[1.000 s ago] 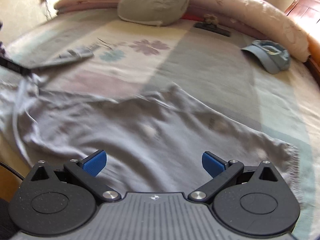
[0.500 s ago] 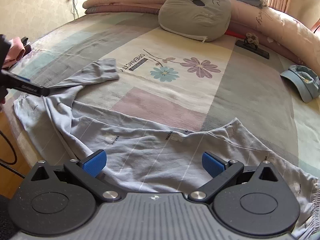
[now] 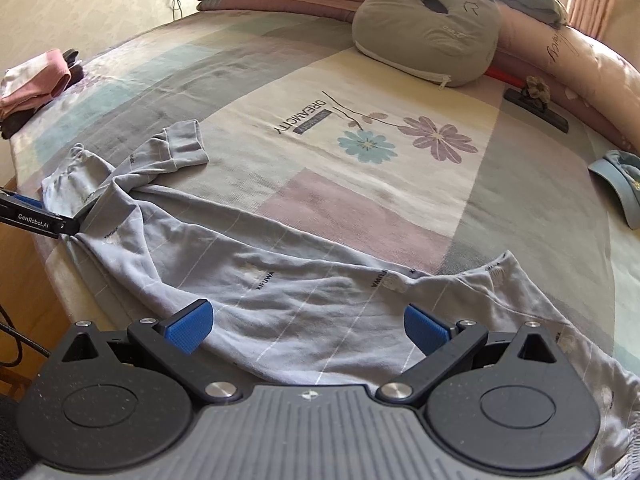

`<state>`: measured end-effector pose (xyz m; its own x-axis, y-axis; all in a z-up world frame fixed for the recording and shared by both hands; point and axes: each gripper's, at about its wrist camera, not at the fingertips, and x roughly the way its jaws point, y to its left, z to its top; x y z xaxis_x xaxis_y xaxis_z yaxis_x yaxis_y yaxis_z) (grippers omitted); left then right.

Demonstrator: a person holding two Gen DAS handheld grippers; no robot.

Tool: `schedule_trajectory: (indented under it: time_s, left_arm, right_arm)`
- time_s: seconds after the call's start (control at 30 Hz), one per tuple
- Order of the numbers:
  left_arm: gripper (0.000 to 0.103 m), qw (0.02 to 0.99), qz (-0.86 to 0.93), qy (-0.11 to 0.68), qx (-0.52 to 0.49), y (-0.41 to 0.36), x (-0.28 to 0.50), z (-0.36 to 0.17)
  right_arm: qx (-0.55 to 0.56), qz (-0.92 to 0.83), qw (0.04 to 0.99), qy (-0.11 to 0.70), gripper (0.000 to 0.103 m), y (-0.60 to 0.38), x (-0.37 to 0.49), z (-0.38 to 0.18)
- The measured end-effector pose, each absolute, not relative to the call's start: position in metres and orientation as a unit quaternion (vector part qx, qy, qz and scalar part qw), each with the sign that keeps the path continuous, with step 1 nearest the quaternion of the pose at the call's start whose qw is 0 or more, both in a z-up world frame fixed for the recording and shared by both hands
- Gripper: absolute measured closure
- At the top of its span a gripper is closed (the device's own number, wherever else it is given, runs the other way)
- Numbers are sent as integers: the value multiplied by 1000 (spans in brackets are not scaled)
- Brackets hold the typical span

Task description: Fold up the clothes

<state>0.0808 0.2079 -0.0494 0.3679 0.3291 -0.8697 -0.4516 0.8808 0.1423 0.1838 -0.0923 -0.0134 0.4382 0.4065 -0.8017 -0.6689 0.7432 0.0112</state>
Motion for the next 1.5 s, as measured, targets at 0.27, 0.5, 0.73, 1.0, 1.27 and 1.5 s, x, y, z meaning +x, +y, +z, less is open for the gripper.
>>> schedule_trajectory:
  time_s: [0.27, 0.5, 0.73, 1.0, 1.27, 1.5]
  left_arm:
    - [20, 844, 201, 498, -1, 201, 118, -57]
    - [16, 854, 212, 474, 30, 206, 143, -56]
    - [16, 840, 274, 469, 18, 235, 132, -53]
    - [16, 820, 319, 472, -56, 264, 89, -56]
    - [16, 813, 346, 444, -146, 281, 60, -58]
    - [18, 874, 173, 375, -255, 287, 64, -35]
  right_arm:
    - [-154, 314, 836, 422, 0, -98, 185, -14]
    - [-151, 296, 841, 427, 0, -104, 185, -15]
    - [-151, 292, 842, 428, 0, -102, 189, -16]
    - [-158, 301, 836, 431, 0, -94, 192, -20]
    - [-163, 314, 829, 434, 0, -86, 191, -24]
    - [-162, 312, 827, 438, 0, -82, 193, -27]
